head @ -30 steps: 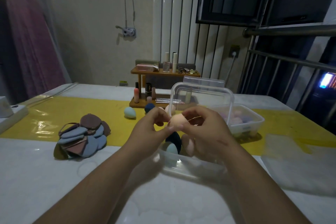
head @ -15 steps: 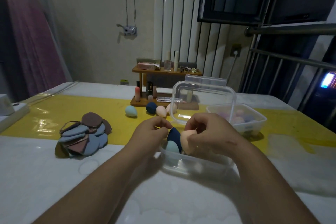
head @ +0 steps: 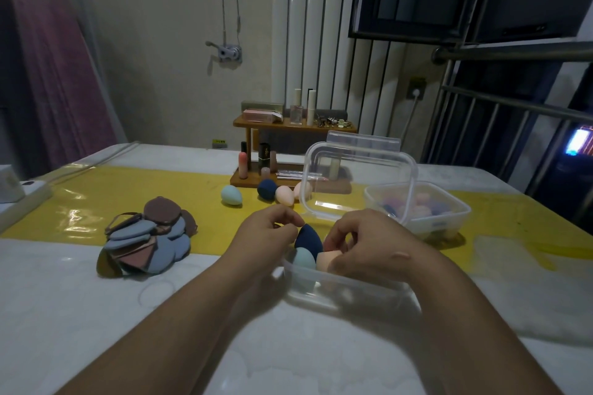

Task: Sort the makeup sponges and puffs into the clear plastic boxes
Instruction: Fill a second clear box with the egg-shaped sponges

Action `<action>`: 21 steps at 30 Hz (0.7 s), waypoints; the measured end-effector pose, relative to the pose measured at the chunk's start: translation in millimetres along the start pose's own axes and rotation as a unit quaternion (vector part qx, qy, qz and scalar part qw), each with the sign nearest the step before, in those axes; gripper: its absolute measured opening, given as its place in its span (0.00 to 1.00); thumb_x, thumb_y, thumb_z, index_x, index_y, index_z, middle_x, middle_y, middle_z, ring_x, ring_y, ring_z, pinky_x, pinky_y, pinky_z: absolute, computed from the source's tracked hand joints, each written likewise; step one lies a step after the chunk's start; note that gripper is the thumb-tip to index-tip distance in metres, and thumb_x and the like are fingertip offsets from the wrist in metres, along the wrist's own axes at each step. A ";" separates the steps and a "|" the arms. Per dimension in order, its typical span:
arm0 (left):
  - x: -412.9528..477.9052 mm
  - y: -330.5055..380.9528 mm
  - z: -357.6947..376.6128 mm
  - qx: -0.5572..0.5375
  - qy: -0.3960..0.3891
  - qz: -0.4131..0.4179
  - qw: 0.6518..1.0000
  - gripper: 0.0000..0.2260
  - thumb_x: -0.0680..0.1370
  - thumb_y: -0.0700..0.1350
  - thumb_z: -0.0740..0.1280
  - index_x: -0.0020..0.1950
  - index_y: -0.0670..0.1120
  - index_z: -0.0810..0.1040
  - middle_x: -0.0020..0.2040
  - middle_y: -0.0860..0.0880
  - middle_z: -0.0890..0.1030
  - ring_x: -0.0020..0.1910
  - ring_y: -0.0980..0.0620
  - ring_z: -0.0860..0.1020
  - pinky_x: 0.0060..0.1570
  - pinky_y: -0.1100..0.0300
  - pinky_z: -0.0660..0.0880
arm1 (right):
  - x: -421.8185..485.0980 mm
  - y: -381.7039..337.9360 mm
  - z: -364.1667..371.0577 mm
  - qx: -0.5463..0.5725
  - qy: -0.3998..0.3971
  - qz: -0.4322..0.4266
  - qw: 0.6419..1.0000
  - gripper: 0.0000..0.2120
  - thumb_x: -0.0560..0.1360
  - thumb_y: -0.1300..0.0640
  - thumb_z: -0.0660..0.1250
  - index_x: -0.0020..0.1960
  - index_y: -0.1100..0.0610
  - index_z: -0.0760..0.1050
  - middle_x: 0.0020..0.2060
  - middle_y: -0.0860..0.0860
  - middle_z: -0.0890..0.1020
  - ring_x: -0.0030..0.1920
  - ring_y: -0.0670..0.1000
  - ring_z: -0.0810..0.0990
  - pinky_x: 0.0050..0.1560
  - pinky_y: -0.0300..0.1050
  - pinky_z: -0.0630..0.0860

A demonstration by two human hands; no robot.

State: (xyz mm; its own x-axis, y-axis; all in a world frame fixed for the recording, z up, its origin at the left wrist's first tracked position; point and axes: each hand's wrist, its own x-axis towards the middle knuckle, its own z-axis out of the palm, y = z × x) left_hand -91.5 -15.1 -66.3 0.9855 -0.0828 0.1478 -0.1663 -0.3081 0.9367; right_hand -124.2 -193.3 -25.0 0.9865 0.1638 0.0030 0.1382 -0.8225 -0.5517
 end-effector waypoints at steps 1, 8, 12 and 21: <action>0.1 -0.1 0.1 -0.003 -0.001 0.000 1.000 0.10 0.74 0.35 0.64 0.42 0.49 0.81 0.42 0.51 0.79 0.43 0.48 0.77 0.49 0.45 0.78 | 0.6 0.2 1.0 -0.009 0.001 -0.002 1.000 0.09 0.65 0.56 0.78 0.40 0.46 0.81 0.38 0.43 0.79 0.37 0.43 0.76 0.36 0.37 0.75; 0.5 -1.1 -0.2 0.001 -0.002 0.001 1.000 0.10 0.74 0.36 0.64 0.42 0.50 0.81 0.43 0.51 0.80 0.42 0.49 0.77 0.47 0.48 0.77 | 2.5 1.9 1.3 -0.007 -0.007 -0.006 1.000 0.08 0.67 0.56 0.77 0.42 0.45 0.82 0.36 0.42 0.79 0.36 0.42 0.76 0.34 0.35 0.70; 0.2 -0.6 0.0 0.008 -0.002 0.000 1.000 0.10 0.75 0.36 0.64 0.43 0.50 0.81 0.43 0.51 0.79 0.43 0.50 0.77 0.46 0.51 0.76 | 5.8 3.4 1.5 -0.003 -0.006 -0.013 1.000 0.08 0.70 0.56 0.74 0.42 0.42 0.82 0.40 0.41 0.80 0.39 0.42 0.77 0.38 0.36 0.71; 1.3 -2.6 0.5 0.008 -0.001 0.002 1.000 0.10 0.74 0.36 0.64 0.42 0.51 0.80 0.43 0.51 0.80 0.41 0.51 0.76 0.46 0.51 0.76 | 8.7 7.4 1.0 0.033 0.040 -0.053 0.997 0.03 0.73 0.54 0.73 0.44 0.47 0.84 0.39 0.42 0.81 0.36 0.42 0.73 0.39 0.38 0.71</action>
State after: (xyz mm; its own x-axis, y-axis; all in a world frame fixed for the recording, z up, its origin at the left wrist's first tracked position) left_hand -89.8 -14.9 -68.6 0.9849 -0.0856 0.1507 -0.1705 -0.3226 0.9311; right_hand -114.7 -197.4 -29.9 0.9708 0.2026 0.1288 0.2390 -0.7651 -0.5979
